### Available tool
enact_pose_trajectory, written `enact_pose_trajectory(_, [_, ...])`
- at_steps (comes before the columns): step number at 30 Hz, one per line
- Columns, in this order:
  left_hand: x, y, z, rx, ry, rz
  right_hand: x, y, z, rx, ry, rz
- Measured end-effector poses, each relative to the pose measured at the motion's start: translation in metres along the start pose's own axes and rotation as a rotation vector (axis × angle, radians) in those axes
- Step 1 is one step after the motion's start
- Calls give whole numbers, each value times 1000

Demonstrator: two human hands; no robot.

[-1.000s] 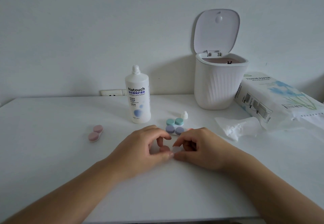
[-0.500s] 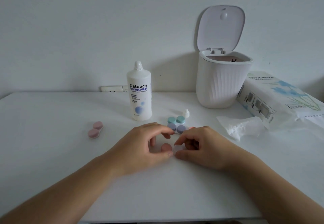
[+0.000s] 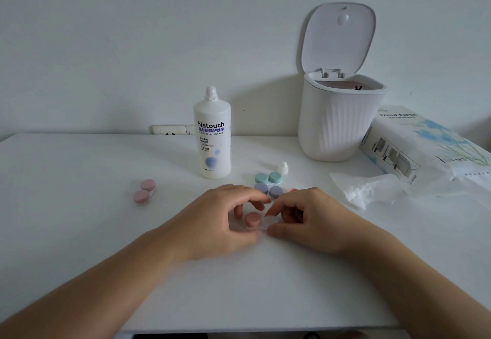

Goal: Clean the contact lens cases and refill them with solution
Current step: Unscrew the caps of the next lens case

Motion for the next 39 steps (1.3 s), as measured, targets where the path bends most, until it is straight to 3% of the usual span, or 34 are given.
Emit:
enact_pose_trajectory(5, [-1, -2, 4, 37, -39, 59, 0, 0, 0, 2, 7, -1])
enact_pose_trajectory(11, [-7, 1, 3, -13, -220, 65, 0, 0, 2, 13, -5, -2])
enact_pose_trajectory(15, [-19, 5, -7, -85, -261, 167, 0, 0, 2, 7, -16, 0])
enact_pose_trajectory(19, [-28, 5, -21, -191, -242, 257, 1, 0, 2, -3, -4, -6])
enact_pose_trajectory(28, [-29, 0, -32, -288, -18, 163, 1, 1, 4, 26, -1, -12])
enact_pose_trajectory(32, [-30, 0, -27, -258, 110, 169, 1, 0, 3, 33, 2, -6])
enact_pose_trajectory(36, [-27, -1, -12, -52, 120, 146, 0, 0, 3, 35, 6, 5])
enact_pose_trajectory(39, [-22, -2, -5, -8, 152, 76, 0, -1, 3, 35, 36, 18])
Point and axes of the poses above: each hand's wrist, its own y-axis towards the middle knuckle, its own x-axis out of the palm, z = x × y, the point moved 5 cm from there along y, towards the middle knuckle, and after that the axes turned 1 degree about -z, right-handed, at the moved point
